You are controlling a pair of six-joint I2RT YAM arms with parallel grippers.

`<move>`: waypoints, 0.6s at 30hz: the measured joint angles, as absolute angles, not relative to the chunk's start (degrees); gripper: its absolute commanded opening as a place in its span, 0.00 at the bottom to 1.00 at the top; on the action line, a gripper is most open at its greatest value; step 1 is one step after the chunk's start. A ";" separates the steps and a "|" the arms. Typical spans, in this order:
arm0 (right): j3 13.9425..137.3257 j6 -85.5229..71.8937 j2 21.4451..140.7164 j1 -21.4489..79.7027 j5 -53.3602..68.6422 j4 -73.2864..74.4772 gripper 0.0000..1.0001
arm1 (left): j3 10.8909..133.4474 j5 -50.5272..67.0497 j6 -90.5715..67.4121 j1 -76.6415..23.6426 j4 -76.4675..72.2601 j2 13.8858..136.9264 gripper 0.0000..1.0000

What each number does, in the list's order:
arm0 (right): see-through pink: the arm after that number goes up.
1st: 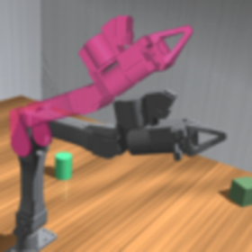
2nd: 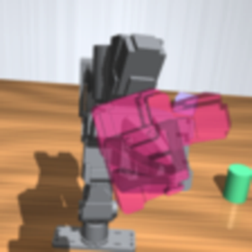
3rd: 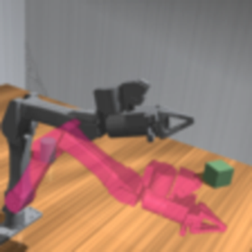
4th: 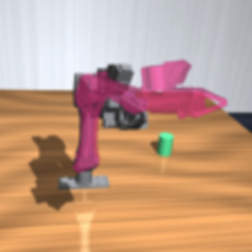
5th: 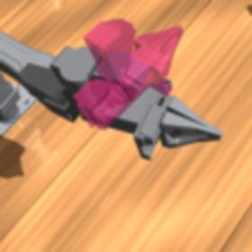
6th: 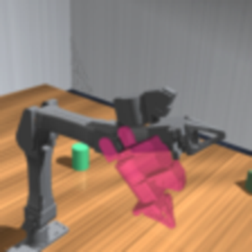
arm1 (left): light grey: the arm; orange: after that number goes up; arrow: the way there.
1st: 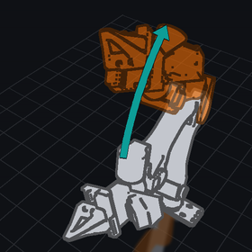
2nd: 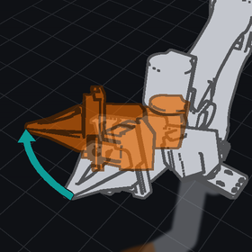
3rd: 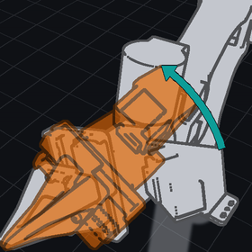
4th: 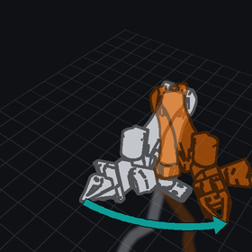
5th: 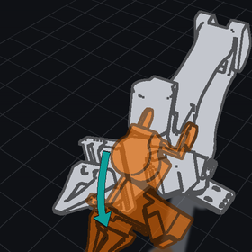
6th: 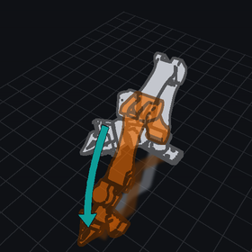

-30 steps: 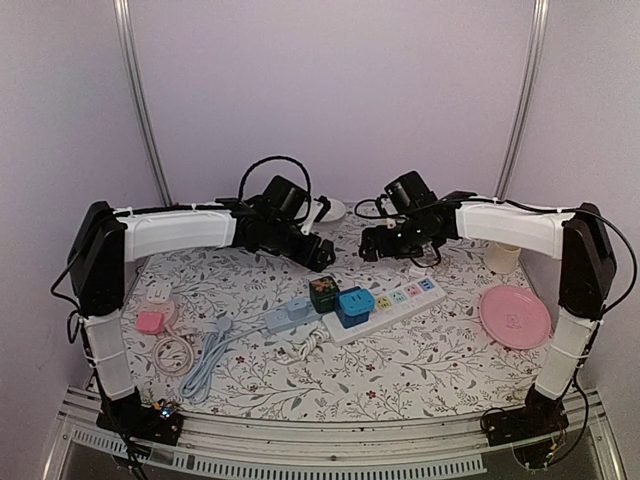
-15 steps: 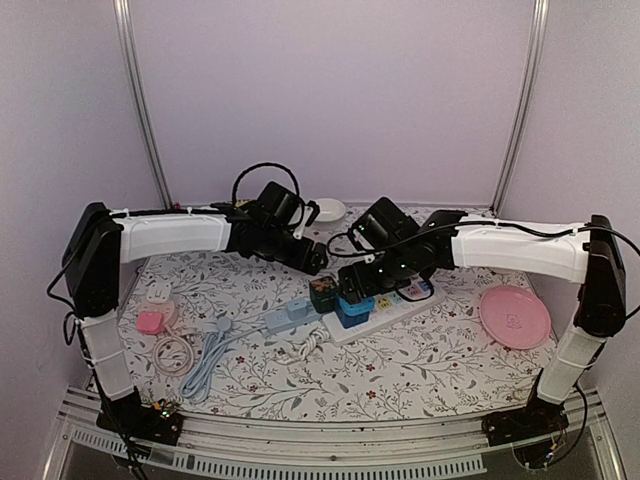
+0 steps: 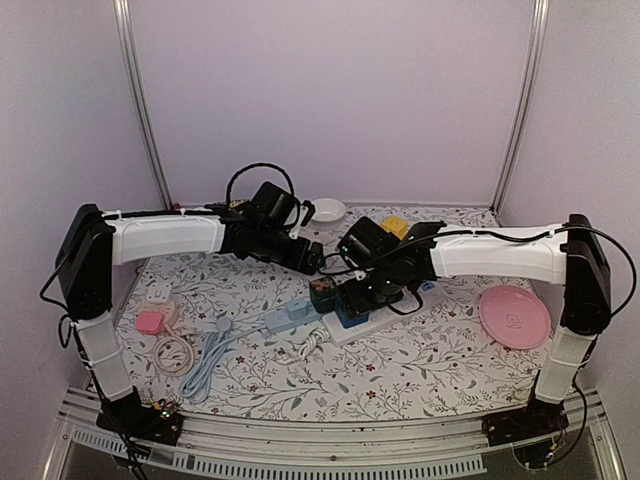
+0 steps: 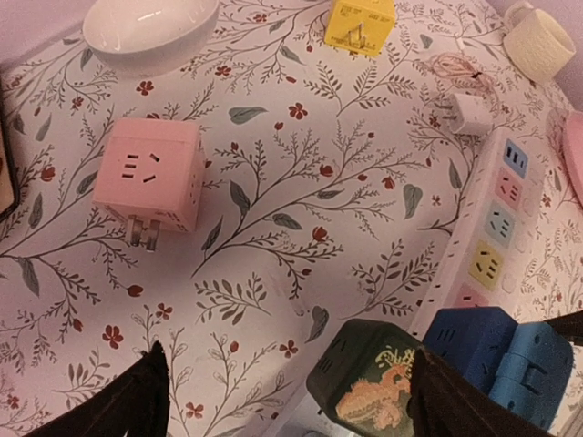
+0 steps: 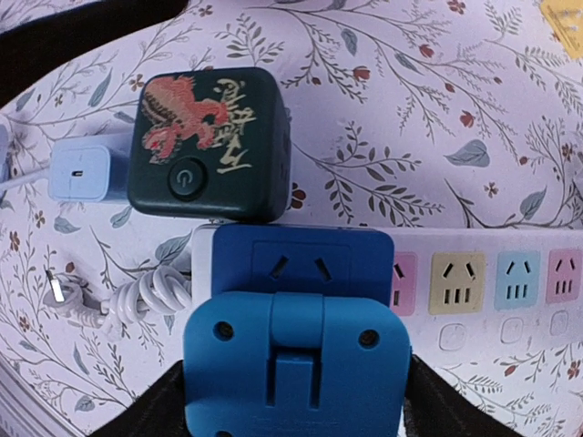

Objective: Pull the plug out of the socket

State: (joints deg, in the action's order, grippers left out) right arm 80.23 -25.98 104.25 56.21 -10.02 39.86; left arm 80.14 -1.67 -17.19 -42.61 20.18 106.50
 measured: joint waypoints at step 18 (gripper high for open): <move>78.13 -25.67 102.50 56.18 -13.34 38.92 0.31 | 79.37 0.82 -14.76 -47.42 20.03 106.83 0.92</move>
